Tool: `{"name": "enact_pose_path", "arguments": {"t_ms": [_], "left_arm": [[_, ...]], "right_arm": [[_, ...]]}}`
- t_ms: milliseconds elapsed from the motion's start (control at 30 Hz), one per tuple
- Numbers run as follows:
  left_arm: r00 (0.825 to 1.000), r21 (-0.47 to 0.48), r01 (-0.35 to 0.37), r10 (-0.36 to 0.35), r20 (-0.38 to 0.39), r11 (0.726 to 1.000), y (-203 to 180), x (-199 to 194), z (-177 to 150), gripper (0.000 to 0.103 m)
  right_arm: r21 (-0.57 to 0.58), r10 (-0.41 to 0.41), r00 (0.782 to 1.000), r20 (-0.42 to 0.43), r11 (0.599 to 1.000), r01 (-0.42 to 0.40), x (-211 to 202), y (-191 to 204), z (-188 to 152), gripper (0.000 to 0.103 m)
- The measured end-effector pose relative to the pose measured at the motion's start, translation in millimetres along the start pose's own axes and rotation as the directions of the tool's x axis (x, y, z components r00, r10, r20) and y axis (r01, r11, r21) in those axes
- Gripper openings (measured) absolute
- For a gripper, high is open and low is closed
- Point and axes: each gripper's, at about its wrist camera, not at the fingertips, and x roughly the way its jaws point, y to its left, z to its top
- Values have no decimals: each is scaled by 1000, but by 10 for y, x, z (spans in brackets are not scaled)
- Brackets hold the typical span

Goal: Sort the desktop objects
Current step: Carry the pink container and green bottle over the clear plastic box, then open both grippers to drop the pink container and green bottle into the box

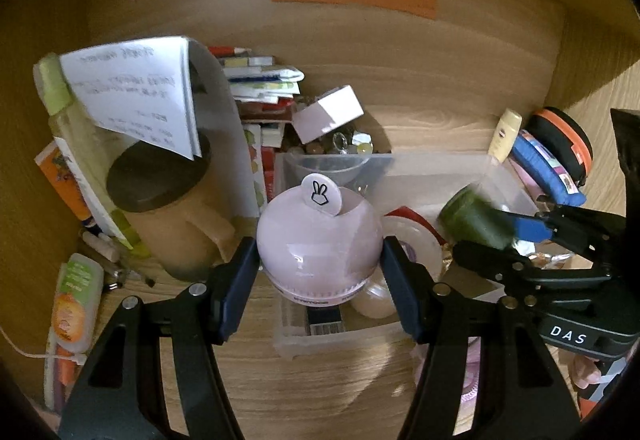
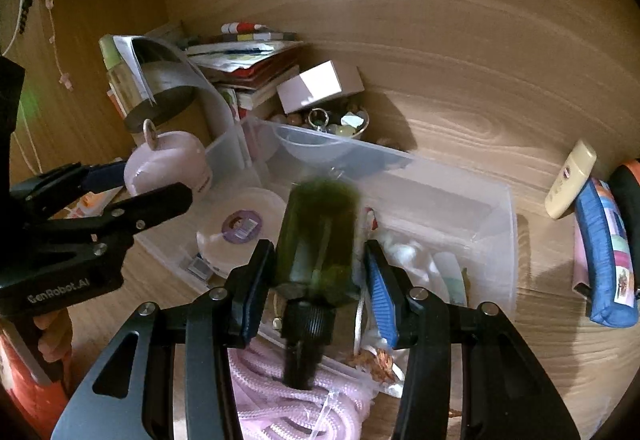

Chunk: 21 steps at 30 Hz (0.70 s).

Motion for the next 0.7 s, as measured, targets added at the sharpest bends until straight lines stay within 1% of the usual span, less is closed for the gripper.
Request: {"name": "enact_pose_path", "arguments": {"t_ms": [167, 300, 367, 533, 600, 700], "left_arm": [[1000, 31, 8, -8, -10, 999, -71, 55, -32, 62], [1000, 52, -7, 8, -7, 999, -108, 71, -40, 63], [1000, 52, -9, 9, -5, 999, -113, 72, -35, 63], [1000, 51, -5, 4, 13, 999, -111, 8, -36, 64], [999, 56, -26, 24, 31, 998, -124, -32, -41, 69], [999, 61, -29, 26, 43, 998, -133, -82, -45, 69]], "right_arm": [[2, -1, 1000, -1, 1000, 1, 12, -10, -5, 42], [-6, -8, 1000, -9, 1000, 8, 31, 1, -12, 43], [-12, -11, 1000, -11, 1000, 11, 35, 12, -8, 45], [-20, -10, 1000, -2, 1000, 10, -9, 30, 1, 55], [-21, -19, 1000, 9, 1000, 19, -42, 35, 6, 59], [-23, -34, 999, 20, 999, 34, -82, 37, 12, 63]]}}
